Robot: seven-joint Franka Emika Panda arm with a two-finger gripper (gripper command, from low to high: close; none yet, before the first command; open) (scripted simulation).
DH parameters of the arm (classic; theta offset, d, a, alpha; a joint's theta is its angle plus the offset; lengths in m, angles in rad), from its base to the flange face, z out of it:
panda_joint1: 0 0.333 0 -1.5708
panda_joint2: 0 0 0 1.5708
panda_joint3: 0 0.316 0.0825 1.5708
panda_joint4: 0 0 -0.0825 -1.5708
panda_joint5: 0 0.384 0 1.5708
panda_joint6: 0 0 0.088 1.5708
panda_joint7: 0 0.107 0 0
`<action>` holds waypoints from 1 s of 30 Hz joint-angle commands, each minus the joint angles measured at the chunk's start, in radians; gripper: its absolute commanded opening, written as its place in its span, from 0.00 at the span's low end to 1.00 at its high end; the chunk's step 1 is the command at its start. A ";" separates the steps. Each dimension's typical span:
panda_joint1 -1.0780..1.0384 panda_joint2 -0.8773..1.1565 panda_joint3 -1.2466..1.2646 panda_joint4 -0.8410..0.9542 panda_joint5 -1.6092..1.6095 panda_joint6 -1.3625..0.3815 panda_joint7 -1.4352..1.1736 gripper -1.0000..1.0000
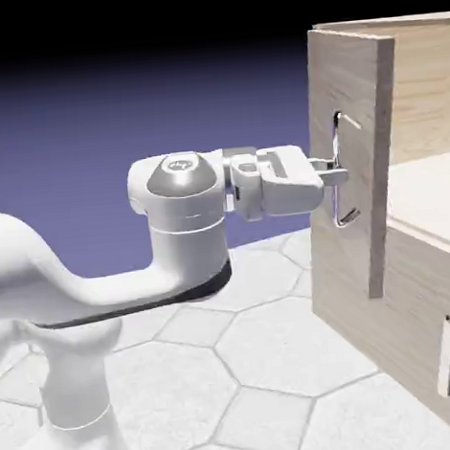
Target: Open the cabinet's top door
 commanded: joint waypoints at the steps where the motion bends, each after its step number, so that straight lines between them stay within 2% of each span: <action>1: -0.030 -0.016 0.036 -0.030 0.031 -0.023 -0.003 0.00; 8: -0.172 -0.141 0.290 -0.192 0.284 -0.161 -0.041 0.00; 15: -0.210 -0.251 0.544 -0.281 0.553 -0.297 -0.086 0.00; 23: -0.178 -0.307 0.834 -0.309 0.841 -0.461 -0.110 0.00; 30: -0.144 -0.279 1.087 -0.277 1.075 -0.616 -0.101 0.00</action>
